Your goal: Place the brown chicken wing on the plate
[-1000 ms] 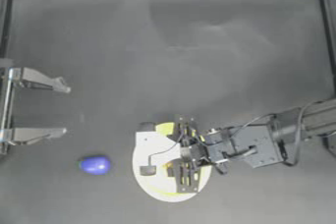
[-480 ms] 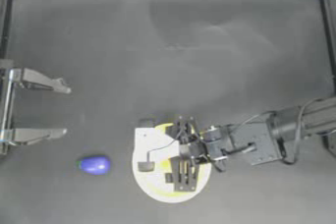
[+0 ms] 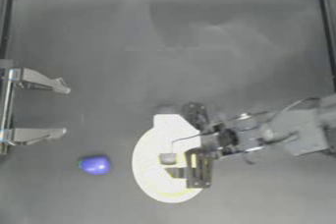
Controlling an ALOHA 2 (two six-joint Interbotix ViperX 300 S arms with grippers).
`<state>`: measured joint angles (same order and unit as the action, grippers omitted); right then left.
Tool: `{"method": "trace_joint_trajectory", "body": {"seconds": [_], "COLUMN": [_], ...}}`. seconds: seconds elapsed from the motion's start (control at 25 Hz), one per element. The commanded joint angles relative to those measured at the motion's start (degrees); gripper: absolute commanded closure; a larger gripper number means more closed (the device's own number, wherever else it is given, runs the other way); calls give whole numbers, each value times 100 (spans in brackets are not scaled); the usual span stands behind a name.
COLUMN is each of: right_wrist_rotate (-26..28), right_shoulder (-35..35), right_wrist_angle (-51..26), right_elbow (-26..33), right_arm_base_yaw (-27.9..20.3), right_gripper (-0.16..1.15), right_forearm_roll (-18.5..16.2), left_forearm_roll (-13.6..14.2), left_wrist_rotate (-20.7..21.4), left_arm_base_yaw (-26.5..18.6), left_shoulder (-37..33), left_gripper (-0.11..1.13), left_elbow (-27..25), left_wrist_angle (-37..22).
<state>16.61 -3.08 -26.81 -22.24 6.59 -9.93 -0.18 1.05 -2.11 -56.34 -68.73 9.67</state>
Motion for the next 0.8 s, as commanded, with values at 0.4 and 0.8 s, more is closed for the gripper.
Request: {"method": "trace_joint_trajectory", "body": {"seconds": [0.4,0.8], "right_wrist_rotate": [26,70], "right_shoulder": [1450,2136], "right_wrist_angle": [1503,2048], "right_elbow": [-1327,-2057], "right_arm_base_yaw": [-308,-457], "right_gripper": [-1,0], "right_forearm_roll": [-26,-167], "left_forearm_roll": [9,9], "left_wrist_rotate": [0,0], "left_arm_base_yaw": [-9,-9], "left_shoulder": [26,26], "left_gripper": [0,0], "left_elbow": [79,105], "left_wrist_angle": [26,18]}}
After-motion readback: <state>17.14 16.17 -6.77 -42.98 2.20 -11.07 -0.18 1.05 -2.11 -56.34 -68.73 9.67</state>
